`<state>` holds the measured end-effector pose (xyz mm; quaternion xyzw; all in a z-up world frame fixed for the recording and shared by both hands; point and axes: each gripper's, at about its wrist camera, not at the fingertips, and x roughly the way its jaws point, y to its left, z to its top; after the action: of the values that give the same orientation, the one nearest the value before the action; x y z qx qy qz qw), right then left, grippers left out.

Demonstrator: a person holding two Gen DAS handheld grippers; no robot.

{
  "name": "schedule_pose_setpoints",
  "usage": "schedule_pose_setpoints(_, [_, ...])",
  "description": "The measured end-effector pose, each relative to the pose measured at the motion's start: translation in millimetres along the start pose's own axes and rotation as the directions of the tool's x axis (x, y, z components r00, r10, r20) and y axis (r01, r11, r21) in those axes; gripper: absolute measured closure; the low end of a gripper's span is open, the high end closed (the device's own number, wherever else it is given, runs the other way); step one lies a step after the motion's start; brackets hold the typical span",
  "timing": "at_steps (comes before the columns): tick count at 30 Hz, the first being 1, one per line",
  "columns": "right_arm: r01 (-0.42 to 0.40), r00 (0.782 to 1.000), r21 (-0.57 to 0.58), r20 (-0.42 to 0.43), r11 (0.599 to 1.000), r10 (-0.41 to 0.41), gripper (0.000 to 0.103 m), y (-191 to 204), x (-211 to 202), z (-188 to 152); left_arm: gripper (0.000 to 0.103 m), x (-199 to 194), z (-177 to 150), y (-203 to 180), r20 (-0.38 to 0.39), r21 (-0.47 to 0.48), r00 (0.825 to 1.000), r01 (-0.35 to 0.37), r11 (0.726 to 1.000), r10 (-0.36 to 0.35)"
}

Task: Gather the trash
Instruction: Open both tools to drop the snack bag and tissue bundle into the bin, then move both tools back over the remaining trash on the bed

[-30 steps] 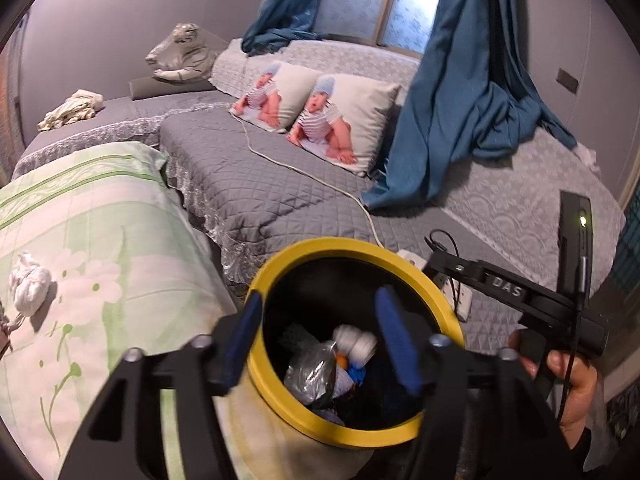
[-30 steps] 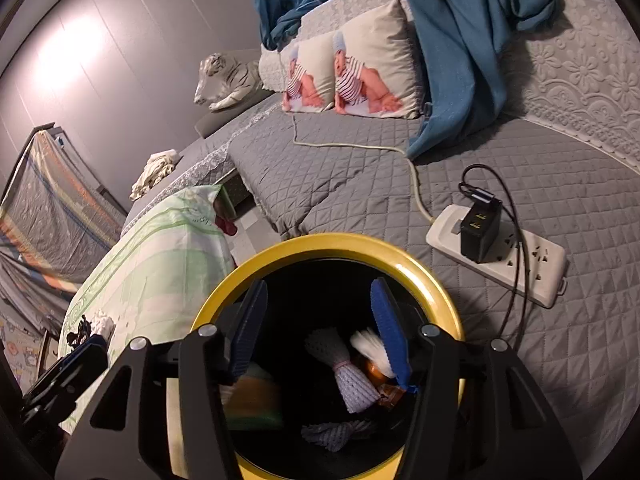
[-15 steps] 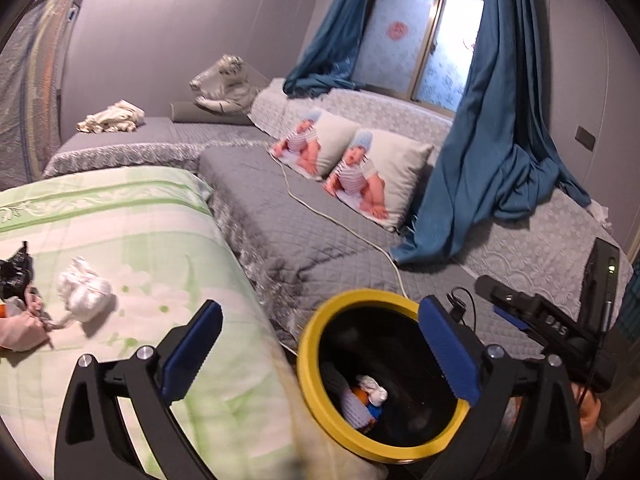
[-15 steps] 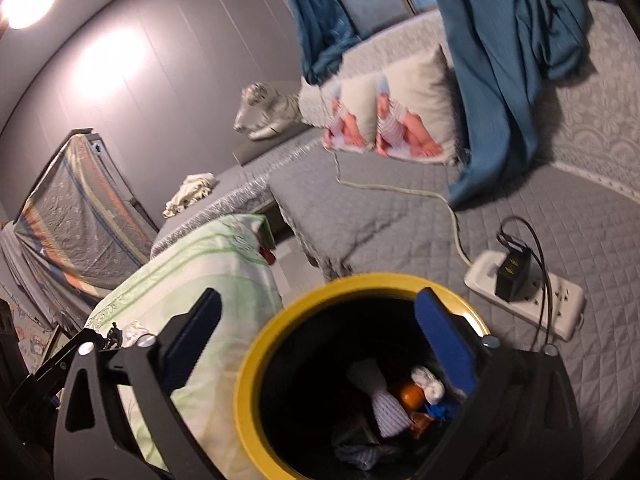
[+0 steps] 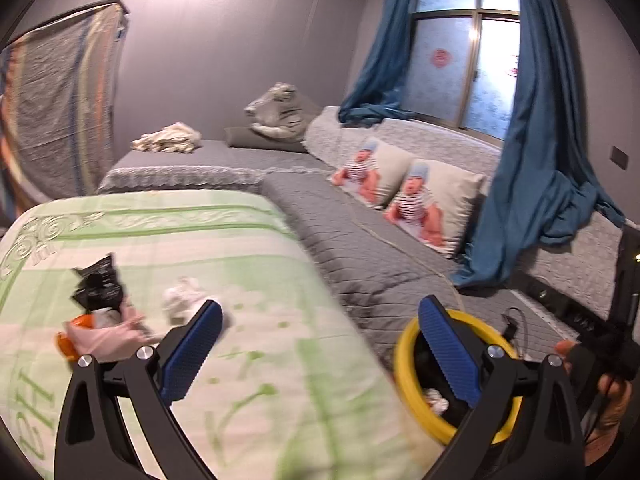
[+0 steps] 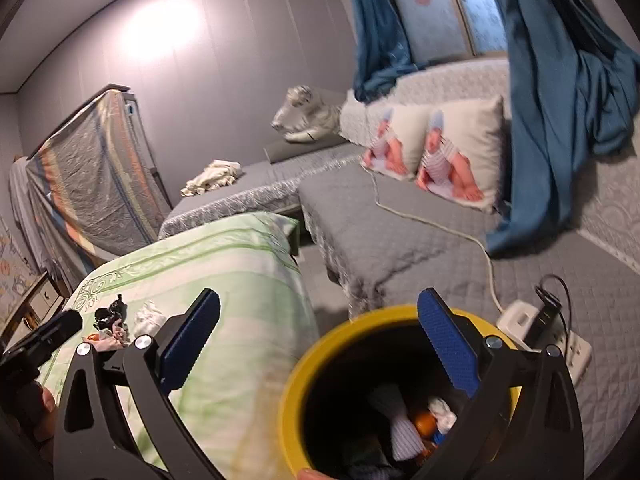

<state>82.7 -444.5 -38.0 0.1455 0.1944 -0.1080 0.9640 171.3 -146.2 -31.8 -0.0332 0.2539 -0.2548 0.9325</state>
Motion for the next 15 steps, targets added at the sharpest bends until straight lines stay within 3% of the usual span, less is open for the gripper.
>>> schedule_pose_setpoints(8, [-0.09, 0.994, -0.093, -0.075, 0.992, 0.083, 0.008, 61.8, 39.0, 2.4, 0.008, -7.4, -10.8, 66.8, -0.032, -0.062, 0.992, -0.124, 0.99, 0.122])
schedule_pose_setpoints(15, [-0.198, 0.969, -0.164, -0.18, 0.966, 0.168, 0.008, 127.5, 90.0, -10.3, 0.008, -5.5, -24.5, 113.5, -0.074, -0.1, 0.979, -0.196, 0.976, 0.189])
